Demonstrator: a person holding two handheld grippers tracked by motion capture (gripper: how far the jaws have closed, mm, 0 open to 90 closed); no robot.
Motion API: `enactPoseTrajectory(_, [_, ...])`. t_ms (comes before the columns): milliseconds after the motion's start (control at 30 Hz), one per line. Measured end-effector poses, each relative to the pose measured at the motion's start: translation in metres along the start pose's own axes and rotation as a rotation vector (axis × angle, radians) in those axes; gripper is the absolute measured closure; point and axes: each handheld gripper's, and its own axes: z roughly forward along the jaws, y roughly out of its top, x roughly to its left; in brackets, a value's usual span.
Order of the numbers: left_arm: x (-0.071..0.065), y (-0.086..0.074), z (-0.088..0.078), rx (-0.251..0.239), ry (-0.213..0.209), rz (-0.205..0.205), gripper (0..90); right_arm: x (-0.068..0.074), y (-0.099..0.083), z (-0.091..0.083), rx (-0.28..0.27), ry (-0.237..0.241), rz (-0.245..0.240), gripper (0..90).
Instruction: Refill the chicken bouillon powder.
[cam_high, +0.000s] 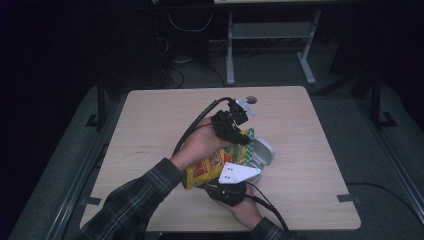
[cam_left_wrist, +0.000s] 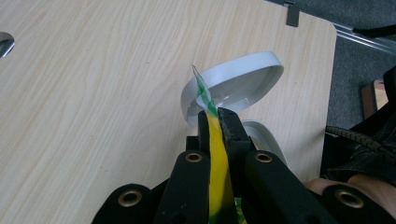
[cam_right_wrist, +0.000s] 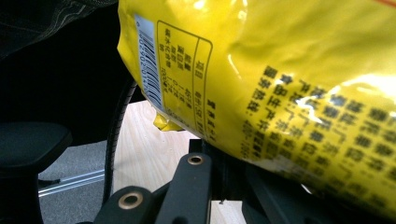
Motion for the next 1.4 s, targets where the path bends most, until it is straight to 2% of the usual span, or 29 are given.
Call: enactPoseTrajectory(1400, [0.0008, 0.0017, 0.0016, 0.011, 0.002, 0.003, 89.7, 0.0001, 0.0000, 0.0002, -0.005, 0.003, 0.006, 90.0])
